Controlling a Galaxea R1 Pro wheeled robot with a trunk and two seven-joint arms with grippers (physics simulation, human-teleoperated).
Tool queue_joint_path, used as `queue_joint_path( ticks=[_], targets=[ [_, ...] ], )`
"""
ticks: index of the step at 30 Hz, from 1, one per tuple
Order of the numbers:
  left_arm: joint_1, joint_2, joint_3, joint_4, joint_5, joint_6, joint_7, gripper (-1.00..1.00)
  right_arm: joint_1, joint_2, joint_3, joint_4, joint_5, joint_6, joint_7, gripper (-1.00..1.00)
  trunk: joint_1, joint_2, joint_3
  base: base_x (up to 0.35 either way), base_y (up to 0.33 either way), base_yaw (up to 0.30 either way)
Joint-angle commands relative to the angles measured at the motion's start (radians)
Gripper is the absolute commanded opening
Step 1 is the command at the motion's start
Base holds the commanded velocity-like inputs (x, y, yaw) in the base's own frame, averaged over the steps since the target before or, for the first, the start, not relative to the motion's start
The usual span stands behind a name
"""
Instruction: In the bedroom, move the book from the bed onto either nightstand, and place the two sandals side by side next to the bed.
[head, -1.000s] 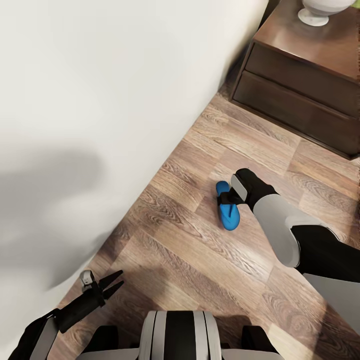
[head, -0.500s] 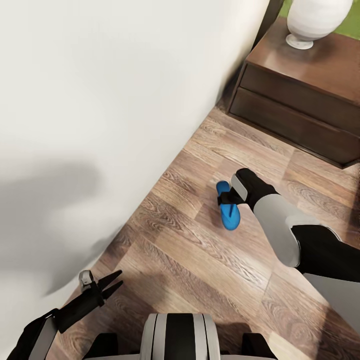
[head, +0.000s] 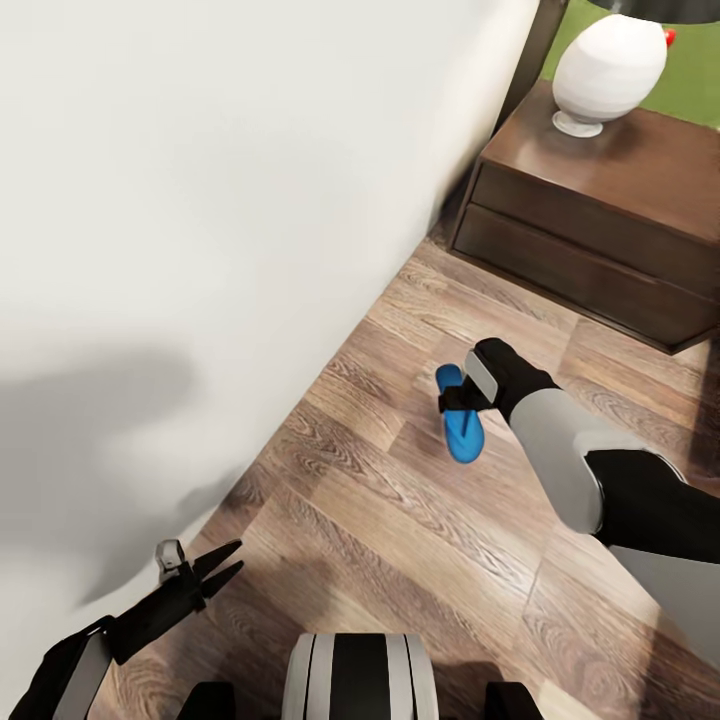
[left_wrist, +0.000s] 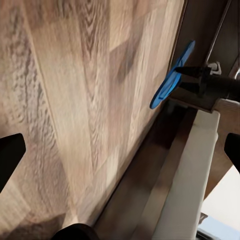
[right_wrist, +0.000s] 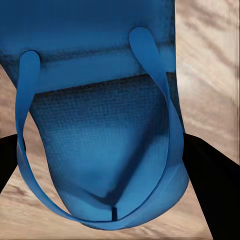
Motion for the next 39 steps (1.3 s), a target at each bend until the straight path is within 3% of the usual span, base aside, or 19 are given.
queue_joint_path(
  ticks=[1,9,24,39],
  targets=[
    [-0.001,0.001,0.000,0.000,0.003,0.007,-0.001,1.00,0.000,-0.001,-0.001,0.000,-0.008,0.005,-0.010,-1.00,-0.001,0.000,0.003,0.000,0.000,0.000],
    [-0.002,0.000,-0.003,0.001,0.001,0.006,0.001,1.00,0.001,-0.022,-0.014,0.002,-0.013,0.031,-0.051,-1.00,-0.004,0.002,0.034,0.000,0.000,0.000],
    [-0.002,-0.003,-0.004,0.001,-0.002,0.005,0.003,1.00,0.002,-0.057,-0.018,0.010,-0.016,0.031,-0.058,-1.00,-0.011,0.005,0.092,0.000,0.000,0.000],
    [-0.002,-0.008,-0.009,0.002,-0.002,0.005,0.006,1.00,0.011,-0.066,-0.020,0.152,-0.020,-0.003,-0.050,-1.00,-0.018,0.009,0.150,0.000,0.000,0.000]
  ],
)
